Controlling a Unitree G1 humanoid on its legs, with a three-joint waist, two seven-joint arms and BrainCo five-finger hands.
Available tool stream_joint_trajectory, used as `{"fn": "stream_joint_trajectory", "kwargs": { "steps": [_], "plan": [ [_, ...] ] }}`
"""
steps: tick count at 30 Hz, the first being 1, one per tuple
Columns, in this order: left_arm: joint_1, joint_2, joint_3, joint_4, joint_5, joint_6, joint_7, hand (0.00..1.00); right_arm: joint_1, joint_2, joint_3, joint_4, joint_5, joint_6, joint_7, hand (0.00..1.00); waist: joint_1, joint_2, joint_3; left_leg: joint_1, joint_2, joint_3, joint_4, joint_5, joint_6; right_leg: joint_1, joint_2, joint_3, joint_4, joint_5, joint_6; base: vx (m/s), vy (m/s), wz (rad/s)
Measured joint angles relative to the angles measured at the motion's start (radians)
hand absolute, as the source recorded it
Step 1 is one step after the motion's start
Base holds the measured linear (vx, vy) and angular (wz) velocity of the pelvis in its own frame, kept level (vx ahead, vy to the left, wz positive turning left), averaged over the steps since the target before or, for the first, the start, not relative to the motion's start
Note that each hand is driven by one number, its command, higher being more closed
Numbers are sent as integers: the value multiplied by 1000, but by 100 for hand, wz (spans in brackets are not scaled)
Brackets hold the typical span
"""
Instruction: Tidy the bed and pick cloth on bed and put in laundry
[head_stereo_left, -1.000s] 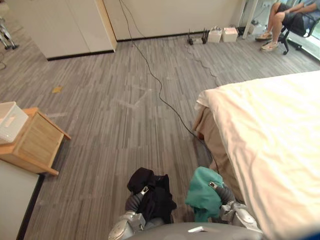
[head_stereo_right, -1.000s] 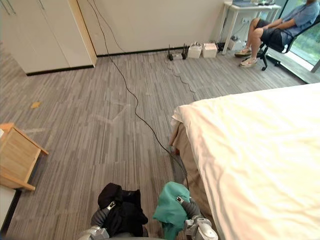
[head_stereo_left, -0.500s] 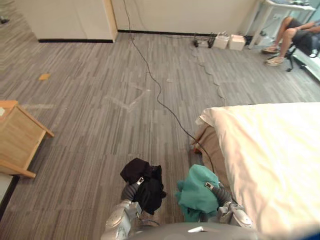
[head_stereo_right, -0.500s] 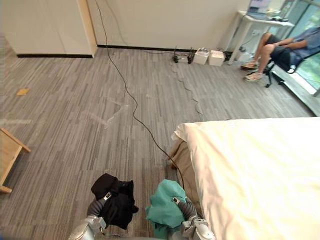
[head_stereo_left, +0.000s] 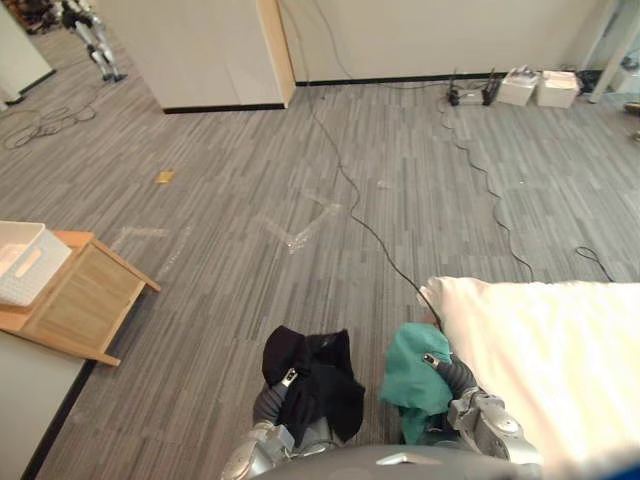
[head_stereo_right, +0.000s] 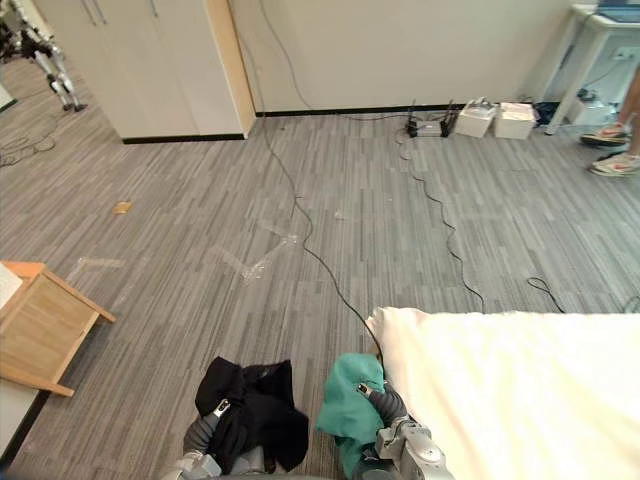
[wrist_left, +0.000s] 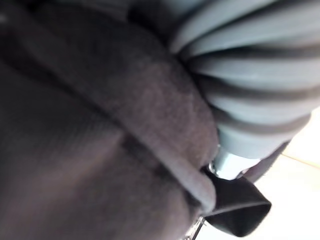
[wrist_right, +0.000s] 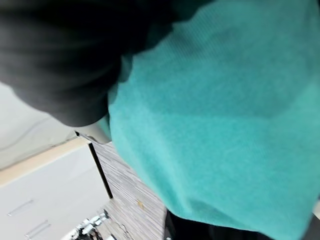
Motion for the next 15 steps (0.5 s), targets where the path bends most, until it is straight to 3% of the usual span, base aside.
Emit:
{"fn": "stream_joint_trajectory", "kwargs": {
  "steps": [1, 2, 3, 4, 5, 6, 8, 9, 10, 11, 13, 14, 15],
  "plan": [
    [0, -1, -4, 0, 0, 2, -1, 100, 6, -2, -6, 0, -1, -2, 6, 100, 1, -2, -1, 15, -41, 19, -206, 49, 15, 15, -16, -16, -1, -14, 18, 400, 124, 36],
    [1, -2, -6, -1, 0, 2, -2, 100, 10, -5, -8, 0, -1, -4, 9, 100, 4, 2, -3, 23, -55, 22, -309, 86, 12, 19, -18, -22, -4, -22, 29, 431, 169, 28],
    [8, -5, -11, 3, 0, -2, -7, 100, 23, -8, -7, 4, -3, -13, 14, 100, 15, 11, -9, 33, -60, 31, -443, 209, 17, 41, -16, -26, -18, -39, 55, 308, 136, 11],
    [12, -4, -18, 5, 2, -12, -6, 100, 30, -8, -5, 4, -9, -20, 14, 100, 19, 8, -11, 37, -62, 47, -449, 251, 41, 56, -20, -28, -21, -47, 70, 431, 168, 17],
    [13, 0, -26, 6, 4, -26, -5, 100, 38, -5, -2, 4, -13, -30, 16, 100, 22, 8, -20, 37, -75, 64, -447, 272, 101, 70, -32, -36, -23, -54, 86, 559, 171, 24],
    [-5, 12, -39, 8, 14, -39, 3, 100, 39, 13, 3, 7, -18, -41, 15, 100, 29, -34, -33, 29, -116, 72, -419, 239, 145, 76, -73, -44, -31, -57, 109, 574, 161, 24],
    [-24, 23, -41, 11, 16, -43, 6, 100, 36, 24, 3, 7, -19, -45, 10, 100, 34, -40, -36, 27, -136, 74, -380, 197, 166, 90, -100, -37, -20, -36, 143, 416, 134, 20],
    [-29, 21, -40, 12, 49, 10, 77, 100, 30, 32, 1, 8, -20, -44, 6, 100, 32, -35, -42, 45, -148, 75, -364, 169, 179, 85, -124, -23, 48, -22, 168, 477, 211, 34],
    [-43, 20, -38, 14, 103, 104, 194, 100, 32, 42, -1, 8, -20, -45, 2, 100, 32, -30, -50, 84, -164, 69, -370, 150, 190, 70, -155, -16, 173, -26, 181, 381, 180, 36],
    [-52, 24, -37, 34, 119, 118, 220, 100, 32, 45, 0, 8, -20, -45, -4, 100, 31, -30, -51, 107, -172, 63, -374, 136, 196, 44, -178, -7, 278, -31, 190, 402, 192, 50],
    [-70, 54, -15, 113, 170, 108, 240, 100, 33, 62, 9, 10, -20, -45, -22, 100, 25, -55, -53, 209, -215, 6, -398, 79, 215, -109, -294, 53, 761, 27, 144, 378, 136, 66],
    [-72, 64, -5, 126, 171, 105, 238, 100, 36, 69, 9, 14, -20, -45, -25, 100, 23, -65, -51, 236, -227, -11, -408, 70, 218, -140, -312, 62, 852, 23, 138, 388, 64, 79],
    [-73, 76, 2, 151, 191, 95, 240, 100, 46, 76, 11, 22, -20, -44, -30, 100, 16, -67, -50, 288, -236, -48, -429, 56, 221, -195, -331, 72, 971, 0, 109, 299, 15, 65]
  ]
}}
